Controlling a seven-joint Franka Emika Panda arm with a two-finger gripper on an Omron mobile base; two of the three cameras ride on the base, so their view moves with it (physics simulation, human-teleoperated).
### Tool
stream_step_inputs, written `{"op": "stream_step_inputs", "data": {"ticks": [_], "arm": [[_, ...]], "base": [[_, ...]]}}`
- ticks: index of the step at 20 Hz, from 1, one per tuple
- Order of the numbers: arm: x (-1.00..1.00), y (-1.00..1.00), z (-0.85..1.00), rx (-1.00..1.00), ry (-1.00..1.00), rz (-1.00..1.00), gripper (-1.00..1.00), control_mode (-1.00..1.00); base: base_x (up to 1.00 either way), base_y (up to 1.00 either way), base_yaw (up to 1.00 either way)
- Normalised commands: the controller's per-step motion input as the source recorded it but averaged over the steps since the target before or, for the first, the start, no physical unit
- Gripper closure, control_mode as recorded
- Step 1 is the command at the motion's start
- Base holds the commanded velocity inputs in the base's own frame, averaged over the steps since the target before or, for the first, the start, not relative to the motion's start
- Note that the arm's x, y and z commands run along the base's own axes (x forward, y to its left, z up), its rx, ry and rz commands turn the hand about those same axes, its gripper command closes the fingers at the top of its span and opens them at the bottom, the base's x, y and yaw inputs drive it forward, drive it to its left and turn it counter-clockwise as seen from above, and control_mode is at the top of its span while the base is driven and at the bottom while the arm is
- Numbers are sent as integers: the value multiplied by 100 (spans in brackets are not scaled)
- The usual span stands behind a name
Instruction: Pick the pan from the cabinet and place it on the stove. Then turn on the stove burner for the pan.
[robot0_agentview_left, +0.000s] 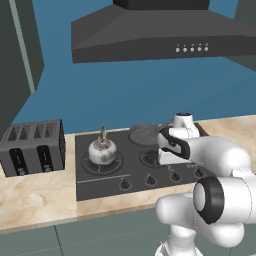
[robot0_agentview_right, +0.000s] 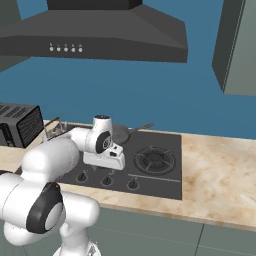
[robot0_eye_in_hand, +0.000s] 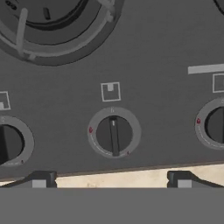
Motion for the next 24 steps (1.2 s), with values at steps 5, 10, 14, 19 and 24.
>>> {"op": "stream_step_inputs", "data": {"ticks": [5,10,14,19,24], "arm": [[-1,-3,-26,0,-4,1,-100,-100],[-6,-4,-25,0,-4,1,-100,-100],[-5,-1,-20,0,-5,1,-100,-100],[-5,0,-17,0,-4,1,-100,-100],[-2,0,-13,0,-4,0,-100,-100]], "base": [[0,0,0],[0,0,0],[0,0,0],[0,0,0],[0,0,0]]}}
